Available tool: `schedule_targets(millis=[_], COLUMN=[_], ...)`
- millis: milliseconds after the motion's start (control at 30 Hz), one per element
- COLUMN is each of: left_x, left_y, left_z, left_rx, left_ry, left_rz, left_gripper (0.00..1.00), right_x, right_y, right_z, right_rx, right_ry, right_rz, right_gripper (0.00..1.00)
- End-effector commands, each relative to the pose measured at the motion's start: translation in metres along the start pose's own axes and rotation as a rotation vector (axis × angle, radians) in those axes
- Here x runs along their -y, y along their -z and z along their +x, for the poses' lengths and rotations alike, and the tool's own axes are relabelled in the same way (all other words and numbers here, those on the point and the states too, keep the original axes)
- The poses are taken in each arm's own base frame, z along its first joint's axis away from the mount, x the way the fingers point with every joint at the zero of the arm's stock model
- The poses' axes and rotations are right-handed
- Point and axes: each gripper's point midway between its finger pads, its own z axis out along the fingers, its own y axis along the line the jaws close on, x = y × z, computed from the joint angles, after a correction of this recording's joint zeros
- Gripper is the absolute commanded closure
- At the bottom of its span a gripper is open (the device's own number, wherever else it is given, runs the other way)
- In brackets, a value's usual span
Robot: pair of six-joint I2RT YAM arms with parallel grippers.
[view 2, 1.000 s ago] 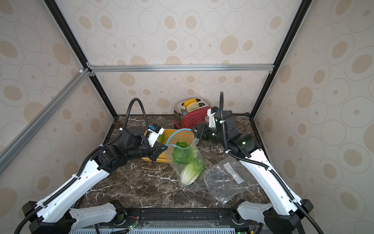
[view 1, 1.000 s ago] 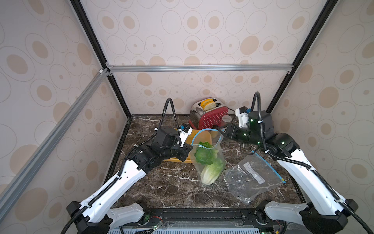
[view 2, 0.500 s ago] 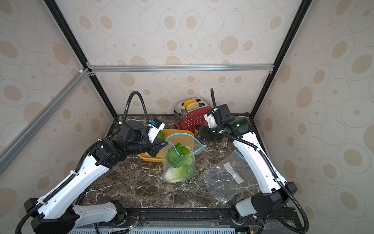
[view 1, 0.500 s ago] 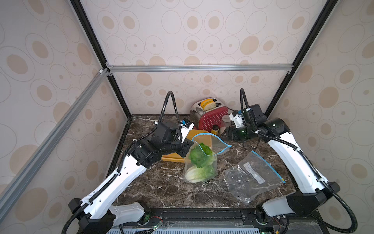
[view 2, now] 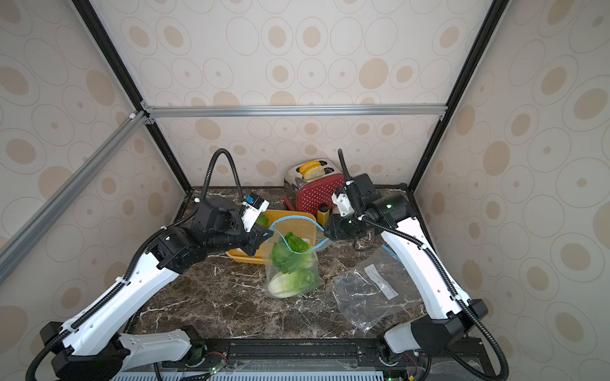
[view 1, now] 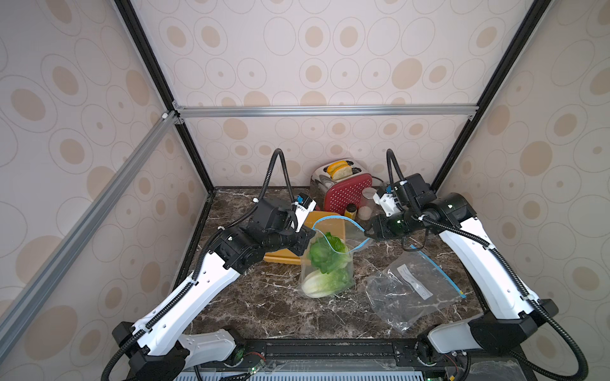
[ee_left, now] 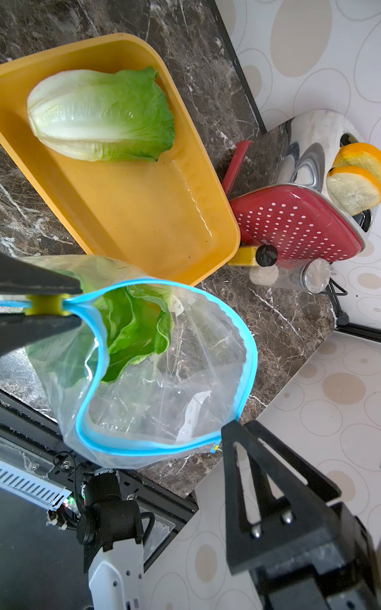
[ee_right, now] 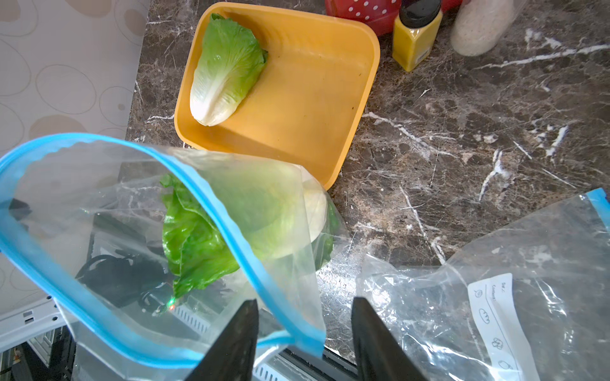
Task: Put the chinese cabbages into a zipper bag and zip it
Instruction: Adjust the zipper food storage bag at the center of the board.
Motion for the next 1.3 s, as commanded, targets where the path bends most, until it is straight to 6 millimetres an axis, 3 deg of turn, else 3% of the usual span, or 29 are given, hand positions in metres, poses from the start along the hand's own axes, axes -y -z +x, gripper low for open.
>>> schedule_targets(millis=[0,200,500,667,867,1067,1167,1267], left_x=[0.004,0.002,-0.004,-0.008,-0.010,-0.023,-0.028,-0.036], left_y=[0.005,0.004,0.016,0.027,0.047,0.046,0.058,0.058], left_z=[-0.008,-0.007,-0.009,-0.008,-0.001,0.017,0.014,0.020], left_rx=[0.032,0.030,0.030,0.025,-0.055,-0.166,-0.089,-0.040], left_ry=[-0.005,0.004,0.005,0.011,0.001,-0.014,-0.010,0.029], left_rz=[0.013,0.001,-0.041,-0.073,-0.102,-0.173,-0.201,-0.206], left_gripper=[1.00,1.00,1.00,1.00,1.00,1.00,1.00,1.00], right_x=[-0.005,-0.002,0.005,0.010,0.009,0.022,0.033,0.038], right_y=[-0.005,-0.021,-0.003,0.007,0.035,0.027,0.033,0.030], right_z=[-0.003,0.000,-0.010,-0.013,-0.016,-0.008,-0.007,-0.006], right_rx=[-0.006,-0.043,0.034,0.048,0.050,-0.019,0.004,0.026], right_ry=[0.025,0.026,0.058,0.065,0.057,0.063,0.060,0.012], right_rz=[0.004,0.018,0.074,0.101,0.133,0.199,0.222,0.172], right_gripper=[0.48,0.59,1.00,1.00,1.00,1.00,1.00,1.00])
